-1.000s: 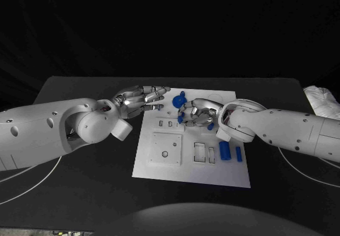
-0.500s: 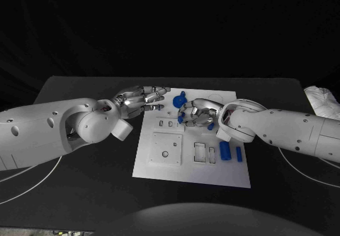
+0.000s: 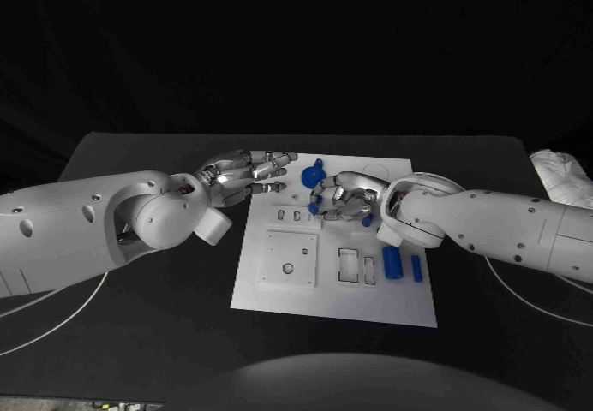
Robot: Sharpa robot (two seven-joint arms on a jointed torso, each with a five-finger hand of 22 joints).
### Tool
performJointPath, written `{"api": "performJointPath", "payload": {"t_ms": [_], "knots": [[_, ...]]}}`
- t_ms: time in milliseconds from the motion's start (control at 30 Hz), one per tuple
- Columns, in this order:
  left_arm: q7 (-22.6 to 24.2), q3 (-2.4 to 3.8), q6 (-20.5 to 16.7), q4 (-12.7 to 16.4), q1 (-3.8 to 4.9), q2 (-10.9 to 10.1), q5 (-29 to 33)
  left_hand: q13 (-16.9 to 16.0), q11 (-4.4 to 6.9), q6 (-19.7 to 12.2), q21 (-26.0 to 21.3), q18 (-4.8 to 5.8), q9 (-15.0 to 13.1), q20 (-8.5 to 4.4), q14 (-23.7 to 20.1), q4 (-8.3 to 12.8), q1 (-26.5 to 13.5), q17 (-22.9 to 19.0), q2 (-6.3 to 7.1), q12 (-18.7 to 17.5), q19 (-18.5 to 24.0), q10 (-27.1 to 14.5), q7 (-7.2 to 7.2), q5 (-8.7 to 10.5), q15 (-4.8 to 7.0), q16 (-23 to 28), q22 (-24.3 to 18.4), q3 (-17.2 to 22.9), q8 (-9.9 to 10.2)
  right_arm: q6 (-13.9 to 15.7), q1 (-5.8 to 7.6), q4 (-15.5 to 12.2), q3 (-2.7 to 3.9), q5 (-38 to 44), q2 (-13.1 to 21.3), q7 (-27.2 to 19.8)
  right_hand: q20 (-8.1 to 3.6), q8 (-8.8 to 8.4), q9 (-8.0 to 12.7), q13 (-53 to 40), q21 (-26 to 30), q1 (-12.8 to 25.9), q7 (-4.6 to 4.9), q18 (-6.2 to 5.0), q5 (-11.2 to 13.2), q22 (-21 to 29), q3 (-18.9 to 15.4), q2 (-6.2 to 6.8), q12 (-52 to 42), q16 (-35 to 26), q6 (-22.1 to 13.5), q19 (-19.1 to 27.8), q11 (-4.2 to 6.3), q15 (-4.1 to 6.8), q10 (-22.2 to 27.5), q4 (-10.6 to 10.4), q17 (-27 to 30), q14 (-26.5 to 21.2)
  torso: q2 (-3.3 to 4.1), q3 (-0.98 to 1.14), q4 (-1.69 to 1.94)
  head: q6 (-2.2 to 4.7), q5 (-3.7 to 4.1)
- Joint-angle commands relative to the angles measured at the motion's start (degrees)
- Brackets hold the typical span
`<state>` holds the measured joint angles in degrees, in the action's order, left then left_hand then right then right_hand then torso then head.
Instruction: Assemble the parts on the task board
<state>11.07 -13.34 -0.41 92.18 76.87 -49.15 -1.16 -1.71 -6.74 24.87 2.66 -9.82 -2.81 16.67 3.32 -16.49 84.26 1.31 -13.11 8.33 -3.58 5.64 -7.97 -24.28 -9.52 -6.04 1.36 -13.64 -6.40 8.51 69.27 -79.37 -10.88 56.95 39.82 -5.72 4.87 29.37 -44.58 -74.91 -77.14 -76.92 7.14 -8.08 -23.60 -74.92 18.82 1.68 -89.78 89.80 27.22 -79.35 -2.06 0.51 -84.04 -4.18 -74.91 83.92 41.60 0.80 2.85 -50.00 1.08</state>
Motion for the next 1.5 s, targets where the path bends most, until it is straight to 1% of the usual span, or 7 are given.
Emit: {"api": "performJointPath", "payload": {"t_ms": [33, 400, 567, 733, 1000, 1200, 1500], "knots": [[0.0, 0.04, 1.2, 0.1, 0.01, 0.1, -0.2, -0.1, -0.37, -0.2, 0.4, -0.14, -0.1, 0.12, -0.1, -0.1, 0.1, 0.1, -0.46, 0.2, -0.3, 0.1, -0.40, -0.32, -0.23, -0.3, 0.1, 0.1, -0.4, -2.5, -0.71, 0.3, -0.52, 0.8, -0.1, 1.8, 1.37, -0.31, 0.2, -15.1, 0.3, 0.1, -0.07, 4.41, 0.7, -10.2, -0.1, 0.13, -0.2, 0.2, -0.5, 1.7, -0.48, -0.31, -6.0, 0.5, -15.1, 6.1, 0.02, 0.00, 0.02, 0.00, 0.02], [-0.1, 0.04, 1.2, 0.0, 0.00, 0.1, -0.2, -0.1, -0.37, -0.2, 0.4, -0.14, -0.1, 0.12, -0.1, -0.1, 0.1, 0.1, -0.46, 0.2, -0.3, 0.1, -0.40, -0.32, -0.23, -0.3, 0.1, 0.1, -0.4, -2.6, -0.71, 0.3, -0.52, 0.9, -0.1, 1.9, 1.50, -1.09, 1.4, -15.1, 0.9, 0.4, 0.05, 4.31, 3.7, -10.0, -0.6, 0.31, -0.2, 0.2, -1.7, 2.2, -0.65, -0.41, -6.0, 0.8, -15.1, 6.1, 0.01, 0.00, 0.01, 0.00, -0.02], [-0.1, 0.04, 1.2, 0.0, 0.00, 0.1, -0.2, -0.1, -0.37, -0.2, 0.4, -0.14, -0.1, 0.12, -0.1, -0.1, 0.1, 0.1, -0.46, 0.2, -0.3, 0.1, -0.40, -0.32, -0.23, -0.3, 0.1, 0.1, -0.4, -2.2, -0.71, 0.3, -0.52, 1.1, -0.1, 1.4, 1.67, -2.85, 4.0, -15.1, 1.7, 1.1, -0.07, 4.15, 11.5, -9.8, -2.2, 0.56, -0.2, 0.2, -4.5, 2.7, -0.68, -0.51, -6.0, 0.8, -15.1, 6.1, 0.01, 0.01, 0.01, 0.00, -0.02], [-0.1, 0.04, 1.2, -0.1, -0.01, 0.1, -0.2, -0.1, -0.41, -0.1, 0.4, -0.13, -0.1, 0.12, -0.1, -0.1, 0.0, 0.1, -0.49, 0.2, -0.3, 0.1, -0.45, -0.32, -0.22, -0.3, 0.1, 0.1, -0.4, -1.0, -0.71, 0.4, -0.52, 1.2, 0.0, 0.0, 1.20, -4.63, 7.5, -15.1, 3.2, 1.9, -1.90, 3.79, 18.2, -9.4, -4.8, 0.44, -0.2, 0.2, -7.3, 3.8, 0.33, 0.04, -6.0, 0.4, -15.1, 6.1, -0.01, 0.02, 0.01, 0.00, -0.15], [0.0, 0.04, 1.1, -0.2, -0.01, 0.0, -0.2, -0.1, -0.43, -0.1, 0.4, -0.12, -0.1, 0.12, -0.1, -0.1, 0.0, 0.1, -0.50, 0.2, -0.3, 0.1, -0.47, -0.32, -0.21, -0.3, 0.1, 0.1, -0.4, 1.1, -0.70, 0.3, -0.51, 0.4, 0.4, -3.0, 0.78, -5.36, 10.8, -15.1, 5.4, 3.4, -4.77, 3.37, 20.5, -8.8, -8.2, 0.56, -0.2, -0.4, -6.6, 5.4, 0.80, 0.49, -5.9, -0.5, -14.6, 5.4, 0.00, 0.04, 0.05, 0.00, -0.40], [0.0, 0.04, 1.0, -0.1, -0.01, -0.2, -0.2, -0.1, -0.43, -0.1, 0.4, -0.12, -0.1, 0.12, -0.1, -0.1, 0.0, 0.1, -0.50, 0.2, -0.3, 0.1, -0.47, -0.32, -0.21, -0.3, 0.1, 0.1, -0.4, 4.8, -0.44, -0.3, -0.49, -1.6, 1.1, -8.1, 1.23, -5.71, 13.6, -6.3, 19.8, 4.5, -4.61, 0.63, 20.6, -3.9, -11.4, 0.37, 11.0, -11.3, -5.7, 16.9, 0.08, -0.30, 13.2, -2.3, -6.7, -6.2, 0.02, 0.01, 0.02, 0.00, -0.51], [0.1, 0.04, 0.7, 0.0, -0.02, -0.3, -0.2, -0.1, -0.46, 0.0, 0.4, -0.11, -0.1, 0.12, -0.1, -0.1, 0.0, 0.1, -0.49, 0.2, -0.3, 0.1, -0.49, -0.33, -0.20, -0.3, 0.1, 0.1, -0.4, 6.9, 1.35, -1.2, -0.39, -6.3, 2.5, -14.2, 5.29, -6.07, 18.0, 12.0, 44.2, 6.4, -4.76, -1.01, 20.8, 5.6, -18.7, 1.03, 36.4, -40.5, -6.9, 34.4, -5.13, -5.19, 48.0, -7.1, 13.2, -36.4, 0.06, -0.03, 0.03, 0.00, -0.64]]}}
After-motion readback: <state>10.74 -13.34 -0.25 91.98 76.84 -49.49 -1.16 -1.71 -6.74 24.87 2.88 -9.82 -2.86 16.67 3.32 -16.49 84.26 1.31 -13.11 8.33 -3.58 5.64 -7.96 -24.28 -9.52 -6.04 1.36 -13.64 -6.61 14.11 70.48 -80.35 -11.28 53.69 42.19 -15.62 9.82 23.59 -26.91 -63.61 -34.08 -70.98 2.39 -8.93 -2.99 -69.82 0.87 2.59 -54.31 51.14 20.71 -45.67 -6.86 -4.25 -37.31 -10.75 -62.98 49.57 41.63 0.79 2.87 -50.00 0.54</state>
